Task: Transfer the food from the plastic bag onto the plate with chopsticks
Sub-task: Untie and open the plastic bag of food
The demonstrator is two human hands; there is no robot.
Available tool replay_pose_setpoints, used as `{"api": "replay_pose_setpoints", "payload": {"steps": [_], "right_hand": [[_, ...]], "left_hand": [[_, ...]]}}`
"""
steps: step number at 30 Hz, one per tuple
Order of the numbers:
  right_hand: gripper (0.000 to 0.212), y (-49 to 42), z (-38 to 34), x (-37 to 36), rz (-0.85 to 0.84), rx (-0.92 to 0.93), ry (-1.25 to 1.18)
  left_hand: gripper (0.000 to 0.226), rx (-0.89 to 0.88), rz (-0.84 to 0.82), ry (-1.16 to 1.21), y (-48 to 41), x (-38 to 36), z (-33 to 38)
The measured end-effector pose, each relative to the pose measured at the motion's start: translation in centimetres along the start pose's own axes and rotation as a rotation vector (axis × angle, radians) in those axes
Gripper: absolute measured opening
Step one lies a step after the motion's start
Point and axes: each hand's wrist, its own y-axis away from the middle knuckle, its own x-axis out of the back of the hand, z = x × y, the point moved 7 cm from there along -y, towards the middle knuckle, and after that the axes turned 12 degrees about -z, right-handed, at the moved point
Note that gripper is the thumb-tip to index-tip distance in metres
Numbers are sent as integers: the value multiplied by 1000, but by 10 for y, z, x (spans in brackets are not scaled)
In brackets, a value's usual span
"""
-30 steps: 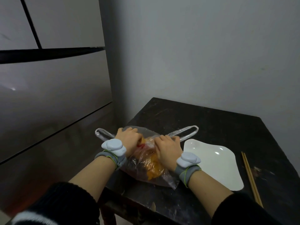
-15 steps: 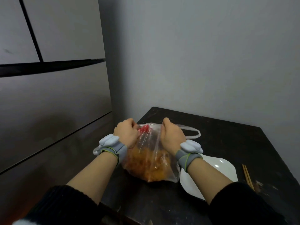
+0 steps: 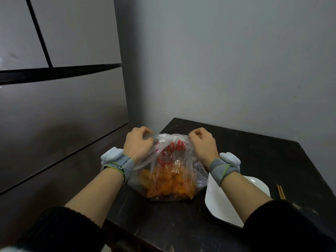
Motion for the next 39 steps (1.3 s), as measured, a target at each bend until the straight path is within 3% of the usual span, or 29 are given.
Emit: {"api": "replay_pose_setpoints", "payload": {"steps": [4, 9, 14, 18, 20, 22, 24, 27, 30, 32, 36, 39], "right_hand": [[28, -2, -5, -16, -57, -33, 130], [17, 2, -8, -27, -136, -16, 258], [11, 4, -7, -8, 0, -48, 392], [11, 5, 25, 22, 130, -196, 271], [15, 5, 33, 26, 111, -202, 181], [17, 4, 30, 23, 81, -146, 62], [16, 4, 21, 15, 12, -105, -62], [19, 2, 13, 2, -90, -92, -65], [19, 2, 12, 15, 58, -119, 57], [16, 3, 20, 31, 199, -153, 2], [27, 9, 49, 43, 293, -265, -177], [22, 11, 67, 43, 307, -358, -364]], "left_hand": [[44, -154, -176, 45, 7, -17, 24], [22, -232, -79, -303, 4, -22, 29], [15, -169, 87, -185, 8, -5, 20], [7, 16, 233, 229, 7, 16, -20], [6, 16, 148, 426, 10, 11, -21], [20, -43, 34, 546, 11, 5, -8], [35, -99, -50, 519, 10, 1, 9], [33, -174, -97, 471, 13, 2, 32], [24, -176, -75, 527, 17, 11, 35], [22, -195, -86, 569, 22, 19, 33], [55, -88, -157, 705, 32, 17, 17], [57, -66, -158, 281, 31, 19, 10]]}}
